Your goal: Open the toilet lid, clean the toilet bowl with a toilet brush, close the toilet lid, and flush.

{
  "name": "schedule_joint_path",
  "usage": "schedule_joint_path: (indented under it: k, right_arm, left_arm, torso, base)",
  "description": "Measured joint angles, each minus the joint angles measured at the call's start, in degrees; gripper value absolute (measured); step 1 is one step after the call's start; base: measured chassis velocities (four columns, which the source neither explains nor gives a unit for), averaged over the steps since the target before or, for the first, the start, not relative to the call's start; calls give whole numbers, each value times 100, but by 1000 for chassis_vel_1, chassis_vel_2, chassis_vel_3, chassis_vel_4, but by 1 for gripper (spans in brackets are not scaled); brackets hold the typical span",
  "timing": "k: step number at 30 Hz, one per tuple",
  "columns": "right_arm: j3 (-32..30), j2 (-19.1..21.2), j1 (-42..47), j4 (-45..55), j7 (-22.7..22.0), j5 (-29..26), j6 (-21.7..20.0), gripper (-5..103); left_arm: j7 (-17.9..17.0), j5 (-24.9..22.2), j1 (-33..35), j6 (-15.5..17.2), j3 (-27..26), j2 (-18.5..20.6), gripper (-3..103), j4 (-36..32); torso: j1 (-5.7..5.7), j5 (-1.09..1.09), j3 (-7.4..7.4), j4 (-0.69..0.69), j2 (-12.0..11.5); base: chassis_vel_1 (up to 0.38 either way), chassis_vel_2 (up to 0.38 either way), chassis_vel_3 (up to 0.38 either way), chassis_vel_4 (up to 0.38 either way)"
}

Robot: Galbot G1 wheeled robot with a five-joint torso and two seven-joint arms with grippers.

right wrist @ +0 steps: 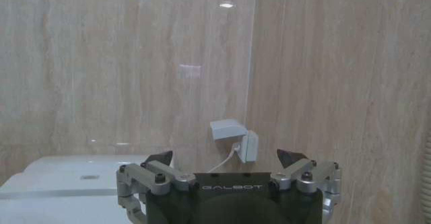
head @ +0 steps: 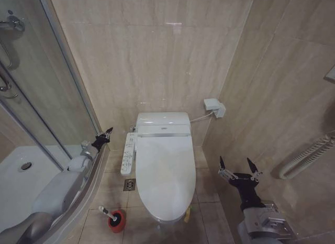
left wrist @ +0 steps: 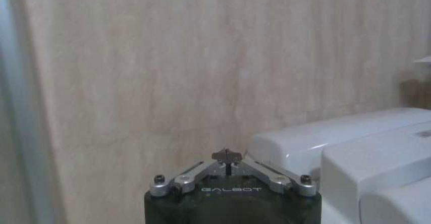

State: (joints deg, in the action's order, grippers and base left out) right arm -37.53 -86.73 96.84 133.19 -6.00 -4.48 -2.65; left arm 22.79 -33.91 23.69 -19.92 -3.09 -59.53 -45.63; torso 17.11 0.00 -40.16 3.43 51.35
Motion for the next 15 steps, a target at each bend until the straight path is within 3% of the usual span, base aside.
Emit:
schedule_joint_path:
  k: [6, 15]
  right_arm:
    - [0, 0, 0, 0, 0, 0, 0, 100]
    - [0, 0, 0, 0, 0, 0, 0, 100]
  left_arm:
    - [381, 133, -361, -186, 55, -114, 0, 433]
    - [599, 317, -330, -331, 10, -186, 0, 683]
  torso:
    - [0, 1, 0, 1, 0]
    - [-1, 0, 0, -1, 0]
  base:
    - [0, 0, 0, 0]
    - [0, 0, 0, 0]
